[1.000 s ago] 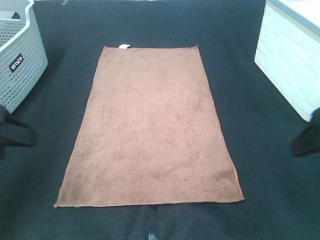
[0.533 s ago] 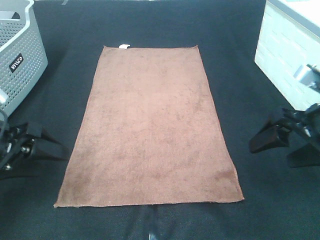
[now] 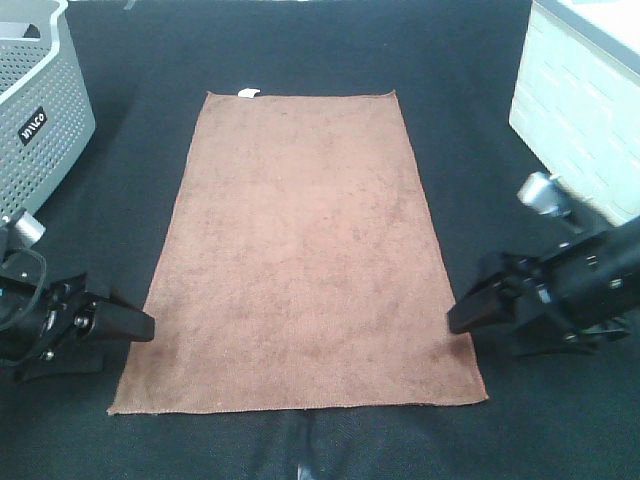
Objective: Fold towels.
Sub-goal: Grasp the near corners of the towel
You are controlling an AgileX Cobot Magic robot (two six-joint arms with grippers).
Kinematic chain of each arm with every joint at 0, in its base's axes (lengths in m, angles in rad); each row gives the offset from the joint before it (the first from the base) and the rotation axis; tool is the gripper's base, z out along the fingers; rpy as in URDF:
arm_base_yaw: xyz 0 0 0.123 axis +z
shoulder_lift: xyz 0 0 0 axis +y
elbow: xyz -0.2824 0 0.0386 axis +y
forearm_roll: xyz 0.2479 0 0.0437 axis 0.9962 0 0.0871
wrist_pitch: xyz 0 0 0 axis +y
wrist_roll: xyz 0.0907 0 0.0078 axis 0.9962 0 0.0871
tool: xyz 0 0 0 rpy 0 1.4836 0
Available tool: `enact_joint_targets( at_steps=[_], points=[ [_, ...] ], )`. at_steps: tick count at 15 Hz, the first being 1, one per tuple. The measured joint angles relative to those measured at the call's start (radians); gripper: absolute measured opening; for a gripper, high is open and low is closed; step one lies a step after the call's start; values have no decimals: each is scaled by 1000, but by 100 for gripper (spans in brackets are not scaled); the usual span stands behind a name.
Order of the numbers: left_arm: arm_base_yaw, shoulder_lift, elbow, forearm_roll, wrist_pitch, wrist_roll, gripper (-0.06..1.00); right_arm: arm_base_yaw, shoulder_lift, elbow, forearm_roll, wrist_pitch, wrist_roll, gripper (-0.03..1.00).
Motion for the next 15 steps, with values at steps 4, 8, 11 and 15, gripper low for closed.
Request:
enact_joint_targets(
  at_steps=[4, 8, 11, 15],
  points=[
    [-28, 31, -5, -43, 23, 45, 73, 54, 38, -2, 43, -90, 21, 75],
    [-116, 78, -63, -70, 41, 65, 72, 55, 52, -9, 80, -95, -18, 64],
    [-154, 126, -111, -87, 43, 65, 56, 55, 125, -62, 111, -11, -32, 57],
    [-158, 149, -122, -51, 5, 65, 4, 55, 158, -82, 124, 12, -36, 17]
  ],
)
